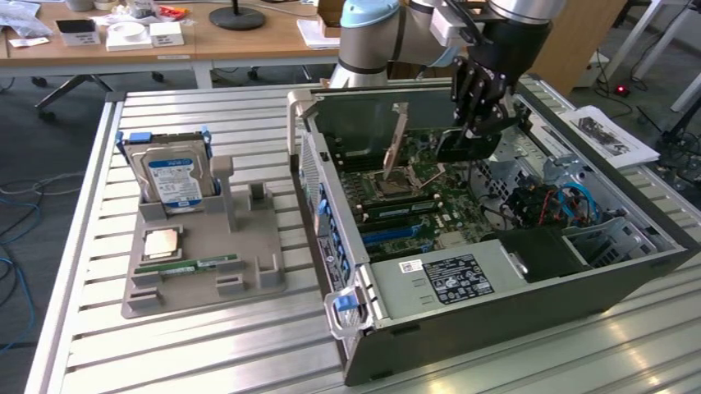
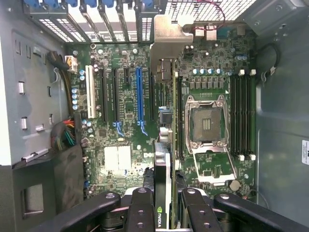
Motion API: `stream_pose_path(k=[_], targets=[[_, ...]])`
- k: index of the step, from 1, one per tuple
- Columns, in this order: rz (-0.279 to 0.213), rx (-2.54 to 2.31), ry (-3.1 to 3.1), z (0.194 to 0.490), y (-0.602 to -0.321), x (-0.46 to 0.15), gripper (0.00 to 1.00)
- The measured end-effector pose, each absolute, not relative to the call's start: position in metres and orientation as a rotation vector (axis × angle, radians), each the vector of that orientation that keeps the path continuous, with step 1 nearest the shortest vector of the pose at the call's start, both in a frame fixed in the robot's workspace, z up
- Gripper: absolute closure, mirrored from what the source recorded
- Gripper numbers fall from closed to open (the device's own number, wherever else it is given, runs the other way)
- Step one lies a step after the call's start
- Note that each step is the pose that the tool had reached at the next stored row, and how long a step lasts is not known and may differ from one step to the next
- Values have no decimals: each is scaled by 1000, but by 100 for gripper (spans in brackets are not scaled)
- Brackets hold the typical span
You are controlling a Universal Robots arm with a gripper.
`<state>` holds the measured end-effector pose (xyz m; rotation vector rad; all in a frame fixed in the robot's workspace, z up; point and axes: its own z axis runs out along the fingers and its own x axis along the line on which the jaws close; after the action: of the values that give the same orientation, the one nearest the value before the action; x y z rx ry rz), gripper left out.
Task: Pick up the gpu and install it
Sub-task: 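Insert the gpu into the slot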
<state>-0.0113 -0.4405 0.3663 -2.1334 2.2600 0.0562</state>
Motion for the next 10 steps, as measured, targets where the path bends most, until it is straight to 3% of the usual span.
stream_pose_path(k=[10], targets=[[56,-2134,2260,352,-440,-12,73]])
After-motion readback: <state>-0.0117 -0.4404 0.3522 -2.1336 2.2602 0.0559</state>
